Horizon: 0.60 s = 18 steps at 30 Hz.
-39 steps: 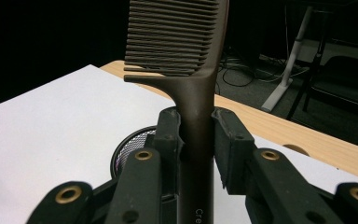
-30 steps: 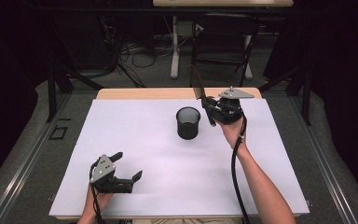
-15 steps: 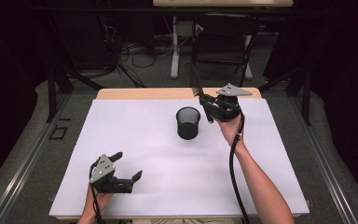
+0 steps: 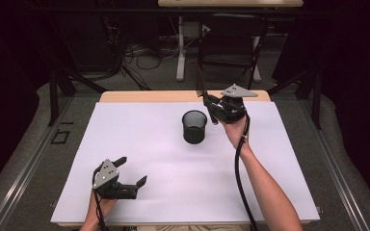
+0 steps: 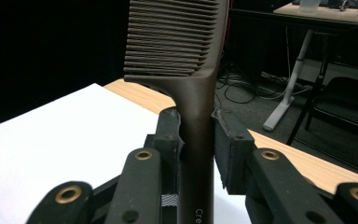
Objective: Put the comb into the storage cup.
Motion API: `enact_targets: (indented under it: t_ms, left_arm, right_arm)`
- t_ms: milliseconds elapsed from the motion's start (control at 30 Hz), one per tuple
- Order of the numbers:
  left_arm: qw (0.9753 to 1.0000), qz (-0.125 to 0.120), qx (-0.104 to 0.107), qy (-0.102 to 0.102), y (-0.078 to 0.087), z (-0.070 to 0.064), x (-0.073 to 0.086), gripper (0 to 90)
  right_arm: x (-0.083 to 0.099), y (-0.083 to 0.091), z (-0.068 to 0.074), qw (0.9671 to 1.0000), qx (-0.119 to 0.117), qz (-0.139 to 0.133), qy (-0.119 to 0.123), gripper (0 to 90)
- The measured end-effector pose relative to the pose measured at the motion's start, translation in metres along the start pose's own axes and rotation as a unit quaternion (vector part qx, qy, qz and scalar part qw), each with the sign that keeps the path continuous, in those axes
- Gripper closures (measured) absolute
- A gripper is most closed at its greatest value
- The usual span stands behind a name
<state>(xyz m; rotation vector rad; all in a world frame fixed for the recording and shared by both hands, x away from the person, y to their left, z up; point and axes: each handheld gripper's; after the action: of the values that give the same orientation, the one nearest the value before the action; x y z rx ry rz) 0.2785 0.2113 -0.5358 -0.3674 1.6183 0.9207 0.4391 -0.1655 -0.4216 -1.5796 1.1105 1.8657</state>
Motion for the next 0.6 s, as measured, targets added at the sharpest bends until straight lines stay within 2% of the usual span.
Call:
enact_targets:
  t_ms: [600]
  left_arm:
    - [1.0,0.0,0.0,0.0,-0.0002,0.0,0.0,0.2]
  right_arm:
    - [-0.0017,-0.007,0.0032,0.9999,-0.004,-0.013,-0.004,72.8]
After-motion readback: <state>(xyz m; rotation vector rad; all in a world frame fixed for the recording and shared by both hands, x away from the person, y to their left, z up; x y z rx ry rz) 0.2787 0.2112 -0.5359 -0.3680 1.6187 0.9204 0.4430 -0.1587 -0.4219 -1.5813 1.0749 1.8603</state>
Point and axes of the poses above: each handheld gripper's, and its own axes: y roughly backward along the jaws, x roughly out of its underside, z roughly to its left
